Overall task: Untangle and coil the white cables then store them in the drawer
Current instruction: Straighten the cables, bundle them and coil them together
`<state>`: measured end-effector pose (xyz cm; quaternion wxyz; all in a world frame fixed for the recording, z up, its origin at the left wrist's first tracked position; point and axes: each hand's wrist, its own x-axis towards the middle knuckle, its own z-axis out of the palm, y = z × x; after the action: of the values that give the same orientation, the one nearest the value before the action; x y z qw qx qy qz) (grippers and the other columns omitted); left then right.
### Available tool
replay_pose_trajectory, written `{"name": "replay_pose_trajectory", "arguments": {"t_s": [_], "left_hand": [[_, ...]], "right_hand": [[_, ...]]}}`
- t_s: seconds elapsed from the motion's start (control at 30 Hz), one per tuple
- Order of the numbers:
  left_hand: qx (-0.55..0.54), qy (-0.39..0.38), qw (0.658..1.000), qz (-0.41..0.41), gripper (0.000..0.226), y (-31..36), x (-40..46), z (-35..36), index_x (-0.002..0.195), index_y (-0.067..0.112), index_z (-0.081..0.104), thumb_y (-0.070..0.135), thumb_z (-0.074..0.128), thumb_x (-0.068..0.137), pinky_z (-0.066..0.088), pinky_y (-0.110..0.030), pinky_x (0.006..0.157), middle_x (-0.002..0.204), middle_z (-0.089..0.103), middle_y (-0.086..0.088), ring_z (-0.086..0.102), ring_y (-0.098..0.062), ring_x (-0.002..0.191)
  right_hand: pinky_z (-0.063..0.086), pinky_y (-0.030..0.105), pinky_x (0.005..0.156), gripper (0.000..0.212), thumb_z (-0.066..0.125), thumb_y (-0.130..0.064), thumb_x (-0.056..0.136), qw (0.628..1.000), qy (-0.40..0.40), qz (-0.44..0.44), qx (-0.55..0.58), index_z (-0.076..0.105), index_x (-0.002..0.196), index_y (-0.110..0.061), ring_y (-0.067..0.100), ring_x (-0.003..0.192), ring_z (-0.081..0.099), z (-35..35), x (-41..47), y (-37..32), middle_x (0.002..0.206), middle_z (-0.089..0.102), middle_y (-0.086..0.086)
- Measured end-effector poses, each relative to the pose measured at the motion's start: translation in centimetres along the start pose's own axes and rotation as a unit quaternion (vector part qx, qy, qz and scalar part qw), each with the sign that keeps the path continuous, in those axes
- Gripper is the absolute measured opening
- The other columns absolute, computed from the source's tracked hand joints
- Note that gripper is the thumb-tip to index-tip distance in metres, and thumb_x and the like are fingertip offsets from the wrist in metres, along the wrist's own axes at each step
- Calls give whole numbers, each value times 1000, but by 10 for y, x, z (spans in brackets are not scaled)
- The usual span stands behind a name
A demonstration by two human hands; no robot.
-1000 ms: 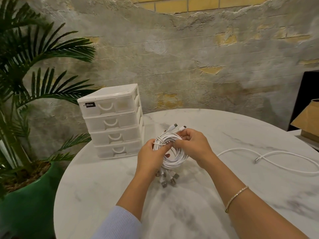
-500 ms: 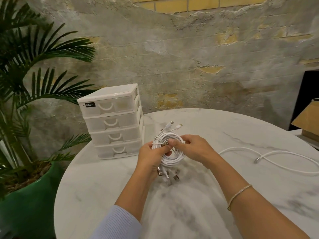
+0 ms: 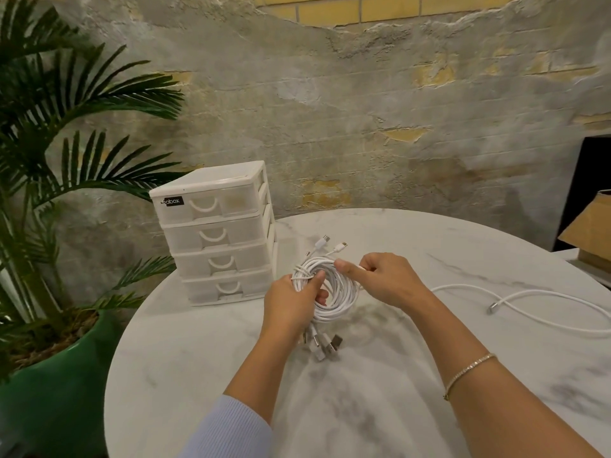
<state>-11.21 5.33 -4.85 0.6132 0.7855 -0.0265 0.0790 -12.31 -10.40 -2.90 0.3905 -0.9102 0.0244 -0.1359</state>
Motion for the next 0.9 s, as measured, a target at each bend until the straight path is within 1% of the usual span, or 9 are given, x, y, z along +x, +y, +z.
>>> {"name": "replay_pose_trajectory", "arguments": {"t_s": [0.13,0.2,0.27,0.33,0.5,0.6,0.7,0.8,0.9], "left_hand": [[-64,-40,996,-56,28,-1,2,0,71,13,67,34,64,87,54,-38,77,58,68,2,64,-19,63],[-113,-51,987,-97,30,2,1,3,70,10,66,35,64,86,53,-35,67,62,68,-3,62,-21,60],[-186,-64,972,-132,31,7,-1,3,68,6,63,32,66,85,50,-26,51,57,62,-3,59,-17,48],[-249,-95,953,-141,29,11,-2,2,67,5,58,27,66,84,47,-21,44,51,56,-2,54,-11,40],[-310,-148,933,-108,36,12,-2,0,69,8,54,42,56,79,48,-17,44,46,54,3,54,-7,40],[-372,-186,899,-136,50,15,-2,-3,73,9,56,57,43,85,49,-17,44,45,51,2,52,-8,37],[-392,-210,882,-158,55,14,0,-9,69,7,59,55,42,90,51,-20,47,44,52,0,54,-11,38],[-375,-229,883,-165,52,10,2,-12,65,7,56,58,49,78,51,-21,47,42,52,0,55,-14,40],[-399,-218,873,-176,50,7,6,-11,64,10,51,54,46,87,50,-19,46,39,48,2,51,-11,36]], "right_hand": [[34,27,59,48,58,-57,82,998,-53,-9,37,47,61,-15,10,60,48,1,0,-2,66,60,1],[35,26,59,46,55,-54,86,998,-53,-23,36,48,63,-15,10,61,49,1,0,-4,64,59,-1],[35,28,60,46,54,-53,87,998,-47,-34,31,46,64,-15,12,63,50,2,0,-4,63,57,0],[35,30,63,46,52,-52,89,998,-51,-38,27,43,63,-15,15,66,50,4,2,-3,65,55,3],[37,32,68,46,43,-49,95,997,-66,-43,14,41,64,-14,20,71,49,8,3,0,65,50,3],[38,32,68,45,40,-45,97,994,-94,-53,-14,41,63,-16,19,70,48,8,2,-2,63,49,-1],[33,27,60,43,40,-44,98,992,-103,-64,-38,42,64,-16,17,69,45,9,1,-3,63,47,-2],[30,26,58,43,41,-44,97,990,-102,-73,-65,42,66,-14,18,69,43,10,1,-4,63,45,-2],[30,29,60,45,37,-45,98,990,-96,-85,-54,38,63,-17,16,66,41,11,0,-6,62,43,-3]]}}
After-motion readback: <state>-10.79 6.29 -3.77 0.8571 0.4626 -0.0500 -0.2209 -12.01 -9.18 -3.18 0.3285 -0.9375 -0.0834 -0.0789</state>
